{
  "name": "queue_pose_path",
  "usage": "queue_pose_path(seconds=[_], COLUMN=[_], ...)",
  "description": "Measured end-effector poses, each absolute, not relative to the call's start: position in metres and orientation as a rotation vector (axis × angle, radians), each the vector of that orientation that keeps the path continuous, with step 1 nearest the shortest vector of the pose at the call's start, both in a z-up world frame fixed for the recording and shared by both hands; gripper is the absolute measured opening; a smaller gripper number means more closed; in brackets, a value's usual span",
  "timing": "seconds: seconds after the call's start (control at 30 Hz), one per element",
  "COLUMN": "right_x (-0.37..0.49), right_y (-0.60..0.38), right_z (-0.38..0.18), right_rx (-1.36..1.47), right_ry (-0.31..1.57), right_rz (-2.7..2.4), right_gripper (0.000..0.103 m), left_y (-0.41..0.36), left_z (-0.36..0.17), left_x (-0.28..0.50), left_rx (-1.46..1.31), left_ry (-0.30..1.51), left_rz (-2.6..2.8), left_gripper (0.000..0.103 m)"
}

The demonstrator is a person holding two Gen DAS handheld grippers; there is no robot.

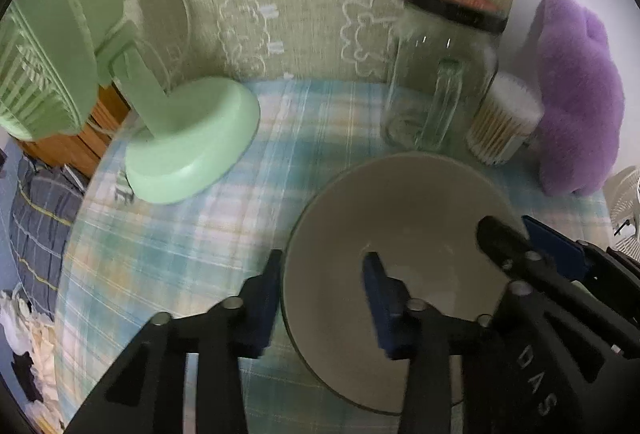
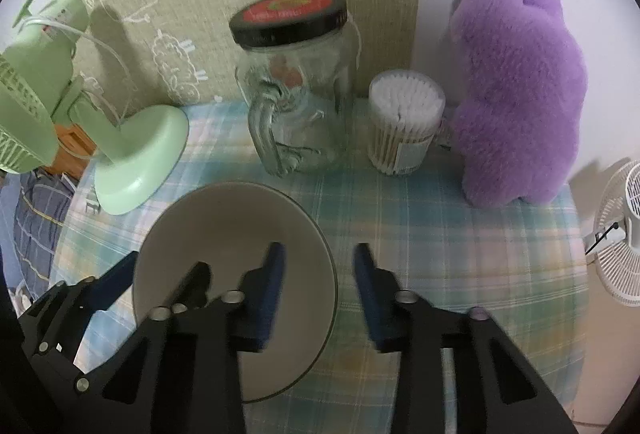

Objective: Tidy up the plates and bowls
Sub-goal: 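Grasp the rim of the white bowl by the fan with both tools, then lift the white bowl and carry it to the plate stack with both tools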

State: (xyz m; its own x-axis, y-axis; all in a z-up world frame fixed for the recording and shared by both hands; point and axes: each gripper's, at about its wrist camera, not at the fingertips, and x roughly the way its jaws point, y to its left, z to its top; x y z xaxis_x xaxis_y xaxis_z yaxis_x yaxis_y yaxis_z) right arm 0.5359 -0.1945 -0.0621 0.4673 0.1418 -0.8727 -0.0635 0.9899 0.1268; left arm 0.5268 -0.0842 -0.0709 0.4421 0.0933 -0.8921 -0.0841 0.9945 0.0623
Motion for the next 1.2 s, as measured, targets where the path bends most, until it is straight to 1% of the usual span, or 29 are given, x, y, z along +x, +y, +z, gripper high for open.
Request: queue_pose_path(seconds=[0.03, 0.1, 0.17, 0.4, 0.93, 1.2], right_x=[0.537, 0.537, 0.537, 0.535, 0.494, 0.464], right_y=[-0.194, -0.194, -0.192, -0.187, -0.197, -0.203], right_z=[-0.063, -0.066, -0.067, -0.064, -0.06, -0.043], right_rx=[0.08, 0.076, 0.065, 0.051, 0.052, 0.064], right_ry=[1.082, 1.087, 1.08, 1.087, 1.141, 1.129], right_rz=[0.126, 0.125, 0.121, 0.108, 0.108, 0.097], right_gripper=[0.021, 0.018, 0.016, 0.016, 0.016, 0.016], left_y=[-0.084, -0.085, -0.084, -0.079, -0.088, -0.089], left_z=[-0.072, -0.073, -0.073, -0.072, -0.065, -0.046], left_x=[0.526, 0.526, 0.526, 0.523, 0.476, 0.451], left_rx=[0.015, 0.031, 0.033, 0.035, 0.062, 0.066], left_ry=[1.103, 1.094, 1.089, 1.115, 1.17, 1.156], left_rz=[0.117, 0.125, 0.131, 0.127, 0.117, 0.097], left_gripper=[0.035, 0.032, 0.029, 0.026, 0.025, 0.025])
